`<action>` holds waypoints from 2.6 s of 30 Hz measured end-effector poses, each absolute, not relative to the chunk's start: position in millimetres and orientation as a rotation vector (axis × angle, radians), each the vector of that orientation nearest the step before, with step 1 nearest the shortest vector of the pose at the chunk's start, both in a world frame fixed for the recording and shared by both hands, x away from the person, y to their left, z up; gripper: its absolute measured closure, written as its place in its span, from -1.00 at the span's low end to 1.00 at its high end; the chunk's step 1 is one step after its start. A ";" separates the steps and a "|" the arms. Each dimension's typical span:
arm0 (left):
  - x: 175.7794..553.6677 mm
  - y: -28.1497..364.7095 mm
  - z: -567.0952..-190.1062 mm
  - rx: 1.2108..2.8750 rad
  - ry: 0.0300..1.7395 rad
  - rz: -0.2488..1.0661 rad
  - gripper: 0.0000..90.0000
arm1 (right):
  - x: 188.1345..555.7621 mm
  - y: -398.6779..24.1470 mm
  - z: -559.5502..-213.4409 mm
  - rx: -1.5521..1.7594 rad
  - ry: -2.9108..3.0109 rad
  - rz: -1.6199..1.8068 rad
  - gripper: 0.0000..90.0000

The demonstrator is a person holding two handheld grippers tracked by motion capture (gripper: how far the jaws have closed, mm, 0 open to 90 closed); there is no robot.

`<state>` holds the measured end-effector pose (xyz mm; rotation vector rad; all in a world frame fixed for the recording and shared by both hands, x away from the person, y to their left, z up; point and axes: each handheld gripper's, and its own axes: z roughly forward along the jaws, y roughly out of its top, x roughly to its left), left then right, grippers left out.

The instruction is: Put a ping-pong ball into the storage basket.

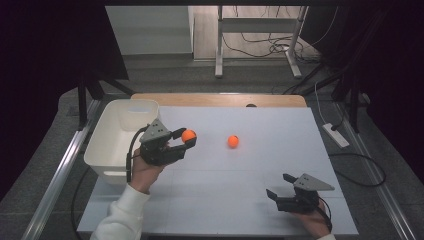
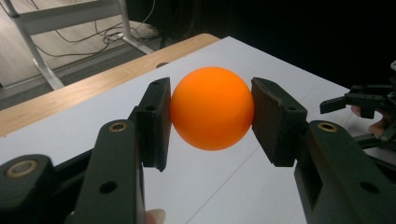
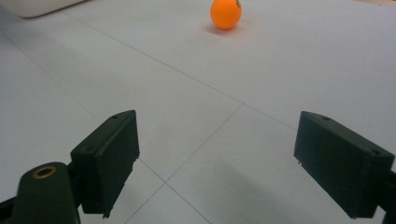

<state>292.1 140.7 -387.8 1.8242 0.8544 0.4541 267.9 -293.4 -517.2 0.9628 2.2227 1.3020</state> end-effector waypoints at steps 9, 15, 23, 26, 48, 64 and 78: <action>291.0 146.3 -383.7 1.827 0.873 0.483 0.13 | 268.2 -293.8 -517.1 0.968 2.223 1.311 -0.69; 289.3 153.1 -379.3 1.823 0.885 0.499 0.13 | 268.3 -293.3 -517.1 0.965 2.223 1.315 -0.69; 286.1 162.6 -378.8 1.819 0.905 0.509 0.13 | 268.8 -293.6 -517.2 0.970 2.222 1.316 -0.70; 284.3 165.1 -377.8 1.813 0.907 0.513 0.13 | 268.4 -293.7 -517.0 0.970 2.221 1.316 -0.69; 273.9 187.7 -376.5 1.783 0.935 0.540 0.13 | 268.7 -293.0 -517.6 0.968 2.225 1.313 -0.70; 267.3 216.2 -375.1 1.750 1.008 0.588 0.13 | 268.3 -292.6 -517.7 0.969 2.221 1.304 -0.69; 277.4 240.9 -390.0 1.741 1.136 0.635 0.13 | 268.2 -292.4 -518.0 0.964 2.227 1.297 -0.69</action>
